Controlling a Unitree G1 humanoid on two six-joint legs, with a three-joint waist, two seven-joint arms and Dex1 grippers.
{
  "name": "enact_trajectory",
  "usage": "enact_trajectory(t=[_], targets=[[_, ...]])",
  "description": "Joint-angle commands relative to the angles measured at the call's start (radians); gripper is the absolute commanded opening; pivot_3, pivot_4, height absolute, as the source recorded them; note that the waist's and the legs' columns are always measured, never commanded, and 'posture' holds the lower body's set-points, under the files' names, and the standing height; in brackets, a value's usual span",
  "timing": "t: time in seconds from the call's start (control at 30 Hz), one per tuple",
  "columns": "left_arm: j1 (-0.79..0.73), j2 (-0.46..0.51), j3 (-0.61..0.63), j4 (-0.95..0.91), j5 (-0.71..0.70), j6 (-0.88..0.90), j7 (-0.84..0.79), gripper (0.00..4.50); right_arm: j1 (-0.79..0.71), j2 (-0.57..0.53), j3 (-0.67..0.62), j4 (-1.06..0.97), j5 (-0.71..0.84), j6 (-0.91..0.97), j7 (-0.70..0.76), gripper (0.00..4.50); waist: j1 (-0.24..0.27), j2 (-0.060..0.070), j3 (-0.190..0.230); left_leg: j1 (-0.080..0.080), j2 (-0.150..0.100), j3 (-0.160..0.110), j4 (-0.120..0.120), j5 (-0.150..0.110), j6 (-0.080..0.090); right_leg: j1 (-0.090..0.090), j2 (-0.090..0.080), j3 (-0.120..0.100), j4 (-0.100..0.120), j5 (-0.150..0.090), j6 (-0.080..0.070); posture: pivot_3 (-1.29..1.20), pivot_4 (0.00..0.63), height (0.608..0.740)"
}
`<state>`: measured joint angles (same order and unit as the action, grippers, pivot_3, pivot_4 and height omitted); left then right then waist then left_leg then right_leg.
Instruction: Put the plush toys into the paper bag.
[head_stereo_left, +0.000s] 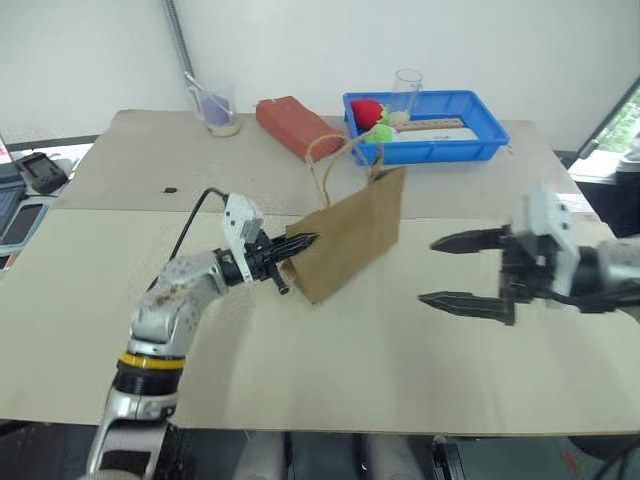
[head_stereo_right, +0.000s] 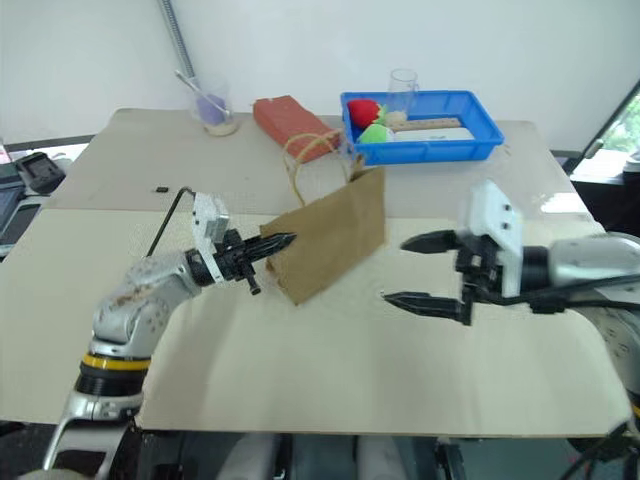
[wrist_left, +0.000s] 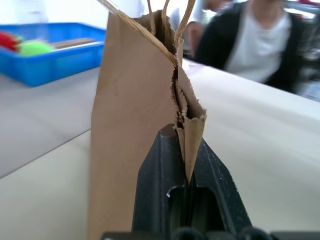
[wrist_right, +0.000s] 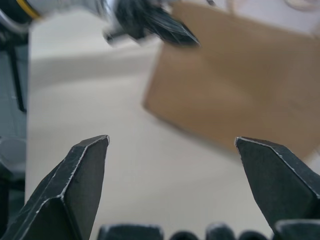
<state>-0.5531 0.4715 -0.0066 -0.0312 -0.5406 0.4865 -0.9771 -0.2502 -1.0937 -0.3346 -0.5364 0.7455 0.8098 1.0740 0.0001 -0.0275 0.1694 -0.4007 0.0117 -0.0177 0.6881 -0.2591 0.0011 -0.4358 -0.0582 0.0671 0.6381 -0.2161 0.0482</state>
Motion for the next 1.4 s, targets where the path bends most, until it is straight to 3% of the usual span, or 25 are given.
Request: enact_trajectory(t=[0.03, 0.27, 0.53, 0.63, 0.87, 1.2, 1.4], targets=[[-0.096, 0.040, -0.051, 0.052, -0.028, -0.005, -0.203, 0.05, 0.116, -0.048, -0.214, -0.048, -0.008, 0.010, 0.059, 4.50, 0.001, 0.000, 0.000, 0.000, 0.000, 0.000, 0.000, 0.000, 0.000, 0.000, 0.000, 0.000, -0.001, 0.000, 0.000, 0.00, 0.150, 0.740], [-0.230, 0.029, -0.149, 0.287, 0.062, -0.125, -0.427, 0.05, 0.342, -0.035, -0.469, -0.143, 0.002, 0.081, 0.088, 4.50, -0.007, 0.000, 0.000, 0.008, 0.001, 0.000, 0.000, -0.001, 0.002, 0.011, 0.002, 0.000, -0.007, 0.000, 0.000, 0.00, 0.150, 0.740], [-0.287, -0.025, -0.172, 0.492, 0.164, -0.313, -0.509, 0.05, 0.384, -0.022, -0.490, -0.190, 0.047, 0.107, 0.046, 4.50, -0.014, 0.000, 0.000, 0.009, 0.001, -0.001, 0.000, -0.001, 0.002, 0.013, 0.002, 0.000, -0.007, 0.000, 0.001, 0.00, 0.150, 0.740], [-0.295, -0.018, -0.160, 0.519, 0.176, -0.339, -0.529, 0.92, 0.363, -0.037, -0.461, -0.177, 0.059, 0.102, 0.035, 4.50, -0.014, 0.000, 0.000, 0.009, 0.001, -0.001, 0.000, -0.001, 0.002, 0.013, 0.001, 0.000, -0.007, 0.000, 0.001, 0.00, 0.150, 0.740], [-0.254, 0.018, -0.125, 0.443, 0.178, -0.337, -0.519, 4.37, 0.293, -0.076, -0.365, -0.113, 0.042, 0.044, 0.033, 4.50, -0.015, 0.000, 0.000, 0.009, 0.001, -0.001, 0.000, -0.001, 0.002, 0.013, 0.001, 0.000, -0.008, 0.000, 0.001, 0.00, 0.150, 0.740], [-0.076, 0.278, -0.015, 0.068, 0.219, -0.170, -0.303, 4.45, 0.146, -0.248, -0.256, 0.171, -0.047, -0.117, 0.229, 4.50, -0.015, 0.000, 0.000, 0.009, 0.002, 0.000, 0.000, -0.001, 0.002, 0.012, 0.001, 0.000, -0.008, 0.000, 0.001, 0.00, 0.150, 0.740], [0.026, 0.398, 0.110, -0.117, 0.114, 0.001, -0.251, 4.45, 0.086, -0.288, -0.189, 0.282, -0.085, -0.196, 0.313, 4.50, -0.013, 0.000, 0.000, 0.009, 0.003, 0.000, -0.001, -0.002, 0.003, 0.012, 0.001, 0.000, -0.008, 0.000, 0.001, 0.00, 0.150, 0.740]])
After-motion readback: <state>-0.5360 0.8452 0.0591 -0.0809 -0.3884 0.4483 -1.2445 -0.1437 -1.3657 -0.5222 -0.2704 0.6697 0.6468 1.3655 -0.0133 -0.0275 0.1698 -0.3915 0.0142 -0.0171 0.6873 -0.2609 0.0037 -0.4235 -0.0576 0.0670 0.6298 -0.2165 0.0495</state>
